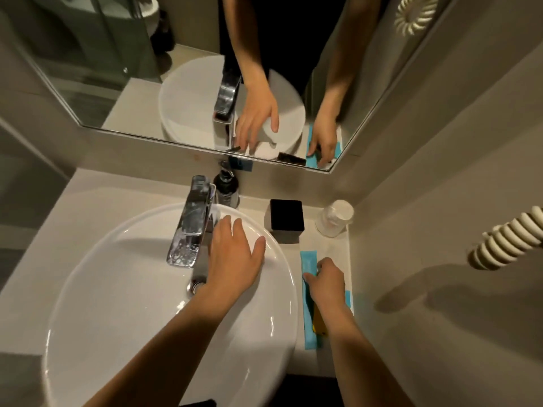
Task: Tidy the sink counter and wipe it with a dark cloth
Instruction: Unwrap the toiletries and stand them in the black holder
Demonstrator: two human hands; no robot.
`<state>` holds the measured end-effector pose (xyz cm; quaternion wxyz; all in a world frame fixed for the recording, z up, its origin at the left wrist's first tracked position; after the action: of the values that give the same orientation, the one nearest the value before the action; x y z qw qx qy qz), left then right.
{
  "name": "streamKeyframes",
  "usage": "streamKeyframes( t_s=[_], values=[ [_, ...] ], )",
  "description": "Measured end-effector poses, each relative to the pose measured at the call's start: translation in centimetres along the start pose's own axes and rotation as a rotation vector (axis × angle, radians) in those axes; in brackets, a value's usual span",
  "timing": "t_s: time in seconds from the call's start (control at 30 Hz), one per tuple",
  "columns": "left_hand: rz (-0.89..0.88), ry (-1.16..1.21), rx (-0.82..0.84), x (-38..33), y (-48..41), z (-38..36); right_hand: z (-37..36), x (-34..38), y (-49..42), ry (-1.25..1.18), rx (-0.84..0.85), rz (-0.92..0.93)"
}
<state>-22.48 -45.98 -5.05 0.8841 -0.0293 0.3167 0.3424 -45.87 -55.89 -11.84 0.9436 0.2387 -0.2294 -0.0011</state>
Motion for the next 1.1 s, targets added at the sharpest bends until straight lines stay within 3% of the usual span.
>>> streamKeyframes(
  t_s=[0.27, 0.53, 0.83, 1.1],
  values=[
    [0.061, -0.060, 0.056, 1.9, -0.1, -3.2, -1.2, -0.6, -0.5, 0.026, 0.035, -0.031],
    [0.056, -0.173, 0.008, 2.2, -0.4, -4.5, 4.7, 0.1, 1.7, -0.306, -0.082, 0.036],
    [0.054, -0.195, 0.014, 2.3, -0.4, -4.7, 14.9, 9.4, 4.9, -0.599, -0.285, 0.396],
    [0.049, -0.184, 0.013, 2.3, -0.3, -4.6, 15.1, 18.0, 2.5, -0.687, -0.244, 0.634]
  ],
)
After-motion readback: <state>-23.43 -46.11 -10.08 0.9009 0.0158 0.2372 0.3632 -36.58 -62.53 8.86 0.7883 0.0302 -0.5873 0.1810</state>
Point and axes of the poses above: each hand's wrist, its own y-axis away from the middle knuckle, its own z-axis out of the back of the hand, x = y × z, the point moved 8 cm from there along -y, towards the middle knuckle, and after that the axes turned 3 degrees about z, right-handed, at the moved point
